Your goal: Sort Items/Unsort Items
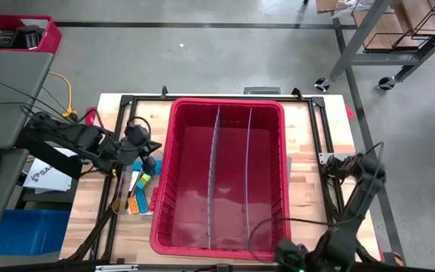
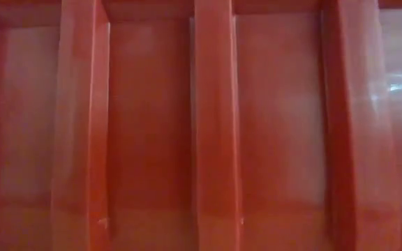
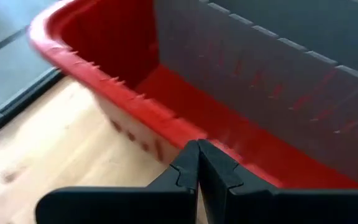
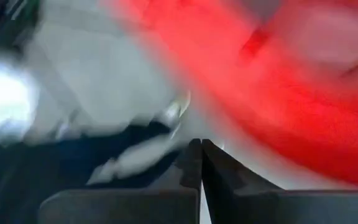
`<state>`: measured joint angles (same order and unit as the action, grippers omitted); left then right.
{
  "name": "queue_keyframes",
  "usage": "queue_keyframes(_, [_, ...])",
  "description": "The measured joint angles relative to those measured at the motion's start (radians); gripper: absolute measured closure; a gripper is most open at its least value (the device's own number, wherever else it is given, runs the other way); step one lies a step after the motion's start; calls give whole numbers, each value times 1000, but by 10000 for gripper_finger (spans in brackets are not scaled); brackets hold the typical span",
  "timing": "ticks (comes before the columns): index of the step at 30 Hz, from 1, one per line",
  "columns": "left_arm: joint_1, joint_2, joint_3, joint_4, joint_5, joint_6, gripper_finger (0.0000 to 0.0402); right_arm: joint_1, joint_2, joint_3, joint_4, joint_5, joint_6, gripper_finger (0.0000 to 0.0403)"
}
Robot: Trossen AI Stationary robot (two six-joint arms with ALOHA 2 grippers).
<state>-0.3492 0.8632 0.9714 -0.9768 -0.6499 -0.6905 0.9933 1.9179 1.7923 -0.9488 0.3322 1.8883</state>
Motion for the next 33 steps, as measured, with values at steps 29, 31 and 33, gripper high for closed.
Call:
queue_keyframes(29, [-38,-76,1,539,16,404,401,-190,111,511,-622,184,-283,403])
queue_keyframes(31, [-40,-61,2,651,26,463,401,-177,111,506,-622,111,-259,403])
queue_keyframes(33, [-48,-28,34,673,50,515,401,-156,113,482,-624,75,-193,403])
